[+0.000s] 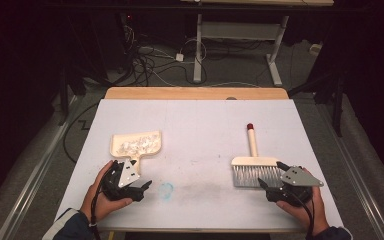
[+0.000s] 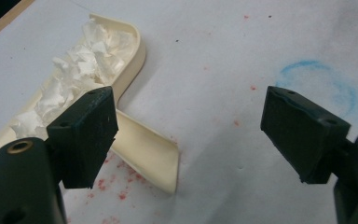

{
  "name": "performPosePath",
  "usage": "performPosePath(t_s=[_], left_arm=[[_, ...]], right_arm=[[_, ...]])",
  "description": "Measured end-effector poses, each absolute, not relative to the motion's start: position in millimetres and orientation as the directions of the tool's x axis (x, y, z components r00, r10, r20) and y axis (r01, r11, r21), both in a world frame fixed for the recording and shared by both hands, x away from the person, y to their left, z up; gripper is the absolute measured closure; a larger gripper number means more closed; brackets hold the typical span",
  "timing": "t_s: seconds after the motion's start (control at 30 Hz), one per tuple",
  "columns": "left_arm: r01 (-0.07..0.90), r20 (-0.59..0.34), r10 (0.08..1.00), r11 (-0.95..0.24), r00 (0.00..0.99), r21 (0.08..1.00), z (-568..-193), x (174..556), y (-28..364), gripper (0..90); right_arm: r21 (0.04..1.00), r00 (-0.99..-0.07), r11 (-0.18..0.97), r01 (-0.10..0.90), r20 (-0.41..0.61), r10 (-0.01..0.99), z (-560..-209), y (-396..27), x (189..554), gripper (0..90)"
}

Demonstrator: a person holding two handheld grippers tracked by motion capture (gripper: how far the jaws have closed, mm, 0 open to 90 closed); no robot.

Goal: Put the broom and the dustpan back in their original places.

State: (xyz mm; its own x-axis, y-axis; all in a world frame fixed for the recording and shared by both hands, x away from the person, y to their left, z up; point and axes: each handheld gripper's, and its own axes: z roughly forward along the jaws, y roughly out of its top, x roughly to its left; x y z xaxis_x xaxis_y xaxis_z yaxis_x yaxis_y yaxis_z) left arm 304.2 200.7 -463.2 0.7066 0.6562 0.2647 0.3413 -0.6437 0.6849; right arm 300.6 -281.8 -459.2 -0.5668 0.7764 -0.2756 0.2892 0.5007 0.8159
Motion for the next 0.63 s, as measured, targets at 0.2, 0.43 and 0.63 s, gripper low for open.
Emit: performPosePath(t_s=[0.2,0.43,0.63], left_arm=[[0.345,0.264,0.655,-0.648,0.708,0.679,-464.1,304.5,199.4,18.2],[0.348,0.257,0.657,-0.643,0.709,0.682,-464.5,306.0,199.9,18.1],[0.351,0.251,0.660,-0.638,0.708,0.686,-464.6,308.5,199.0,18.1]], right_arm=[[0.820,-0.561,0.499,0.279,-0.282,0.778,-457.6,-283.3,299.9,20.0],[0.823,-0.562,0.498,0.274,-0.283,0.777,-456.5,-282.9,299.9,20.0],[0.825,-0.552,0.493,0.274,-0.285,0.784,-456.5,-284.3,300.9,19.9]])
